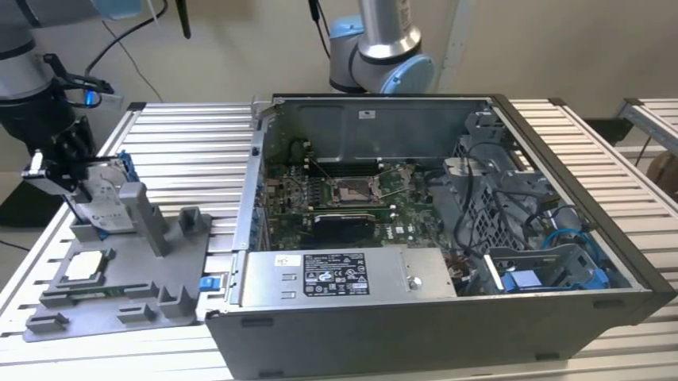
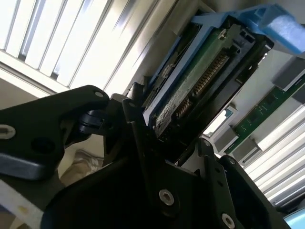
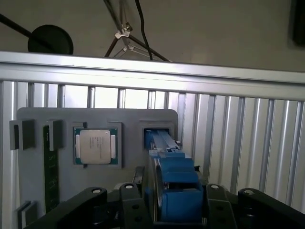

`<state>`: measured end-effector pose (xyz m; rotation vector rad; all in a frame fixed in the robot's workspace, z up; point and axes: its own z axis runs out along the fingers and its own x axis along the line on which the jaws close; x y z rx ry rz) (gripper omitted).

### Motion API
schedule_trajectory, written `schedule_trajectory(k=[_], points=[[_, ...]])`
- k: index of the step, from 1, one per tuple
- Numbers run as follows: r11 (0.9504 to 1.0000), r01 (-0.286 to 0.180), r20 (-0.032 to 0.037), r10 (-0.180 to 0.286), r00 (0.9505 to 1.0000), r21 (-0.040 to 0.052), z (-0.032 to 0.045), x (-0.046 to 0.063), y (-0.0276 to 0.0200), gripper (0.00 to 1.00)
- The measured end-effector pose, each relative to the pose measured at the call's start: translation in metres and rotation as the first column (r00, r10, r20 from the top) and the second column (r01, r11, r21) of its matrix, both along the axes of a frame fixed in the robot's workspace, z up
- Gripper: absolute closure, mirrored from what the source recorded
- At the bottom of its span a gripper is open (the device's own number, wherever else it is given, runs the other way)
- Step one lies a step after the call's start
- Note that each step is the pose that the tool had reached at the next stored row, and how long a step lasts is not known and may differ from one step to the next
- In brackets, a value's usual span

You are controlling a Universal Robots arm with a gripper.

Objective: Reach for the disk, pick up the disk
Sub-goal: 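Pick up the disk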

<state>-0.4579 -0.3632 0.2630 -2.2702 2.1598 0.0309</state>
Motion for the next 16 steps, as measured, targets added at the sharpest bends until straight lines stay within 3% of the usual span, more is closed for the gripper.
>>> schedule_trajectory(k=[16], points=[[1.0,0.0,-0.0001,0.0,1.0,0.0012,0.0,0.0,-0.0005,1.0]])
